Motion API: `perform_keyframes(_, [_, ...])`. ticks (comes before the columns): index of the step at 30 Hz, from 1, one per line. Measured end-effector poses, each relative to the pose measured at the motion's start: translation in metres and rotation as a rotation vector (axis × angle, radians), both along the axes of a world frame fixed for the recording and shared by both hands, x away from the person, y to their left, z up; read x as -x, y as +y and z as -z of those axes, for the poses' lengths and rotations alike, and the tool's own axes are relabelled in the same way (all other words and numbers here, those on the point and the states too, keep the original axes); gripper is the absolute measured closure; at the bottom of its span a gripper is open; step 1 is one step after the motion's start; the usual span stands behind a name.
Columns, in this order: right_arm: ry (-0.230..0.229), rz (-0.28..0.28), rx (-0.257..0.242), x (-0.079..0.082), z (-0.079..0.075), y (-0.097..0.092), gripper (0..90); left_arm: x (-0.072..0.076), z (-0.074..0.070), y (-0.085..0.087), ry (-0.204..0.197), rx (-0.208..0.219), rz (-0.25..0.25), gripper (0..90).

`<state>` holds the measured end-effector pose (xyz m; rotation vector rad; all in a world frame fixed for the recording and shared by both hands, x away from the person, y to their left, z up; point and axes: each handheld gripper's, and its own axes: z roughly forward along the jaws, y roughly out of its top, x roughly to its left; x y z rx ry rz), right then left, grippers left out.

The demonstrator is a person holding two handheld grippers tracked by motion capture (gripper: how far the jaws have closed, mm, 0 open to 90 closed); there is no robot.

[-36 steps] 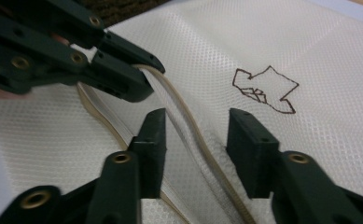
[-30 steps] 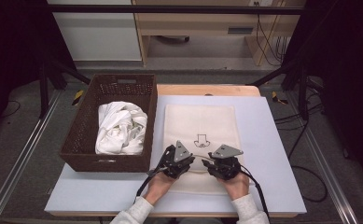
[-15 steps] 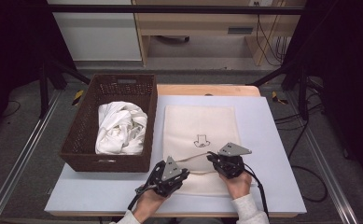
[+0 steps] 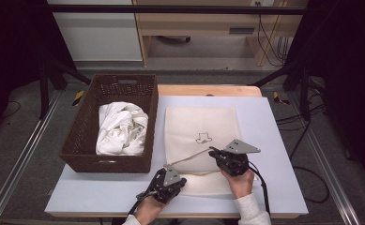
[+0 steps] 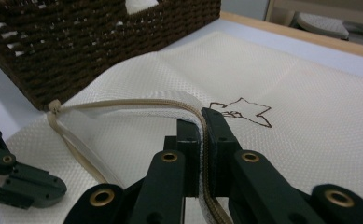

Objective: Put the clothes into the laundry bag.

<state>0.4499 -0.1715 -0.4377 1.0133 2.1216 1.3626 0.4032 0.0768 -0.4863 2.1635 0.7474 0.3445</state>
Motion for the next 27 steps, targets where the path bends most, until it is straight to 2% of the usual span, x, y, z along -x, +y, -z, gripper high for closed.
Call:
perform_keyframes(6, [-0.053,0.010,-0.044,-0.001,-0.012,-0.001,86.2,0.002,0.001,0.000,-0.017,-0.004,-0.004,87.0])
perform_keyframes(11, [-0.063,0.013,-0.060,-0.001,-0.015,-0.002,86.2,0.001,0.001,0.000,-0.012,0.003,-0.005,85.5])
perform_keyframes(14, [-0.061,0.015,-0.060,-0.001,-0.014,-0.002,86.1,0.002,0.000,0.000,-0.014,0.004,0.002,80.0])
perform_keyframes(16, [-0.059,0.015,-0.064,0.001,-0.013,-0.003,86.2,0.004,-0.005,0.001,-0.012,0.005,0.013,74.4])
perform_keyframes(20, [-0.053,0.012,-0.059,0.003,-0.012,-0.004,86.2,0.008,-0.016,0.004,-0.036,0.030,0.021,60.1])
perform_keyframes(21, [-0.055,0.011,-0.059,0.003,-0.012,-0.004,86.2,0.009,-0.024,0.007,-0.054,0.043,0.018,60.1])
perform_keyframes(22, [-0.052,0.010,-0.055,0.003,-0.011,-0.005,86.2,0.010,-0.034,0.012,-0.071,0.067,0.012,54.3])
perform_keyframes(24, [-0.051,0.010,-0.055,0.003,-0.011,-0.005,86.1,0.011,-0.039,0.015,-0.083,0.081,0.006,51.0])
perform_keyframes(26, [-0.052,0.009,-0.054,0.003,-0.011,-0.005,86.1,0.010,-0.056,0.027,-0.117,0.112,-0.025,48.1])
perform_keyframes(27, [-0.051,0.008,-0.054,0.003,-0.011,-0.005,86.1,0.010,-0.059,0.030,-0.120,0.125,-0.034,46.4])
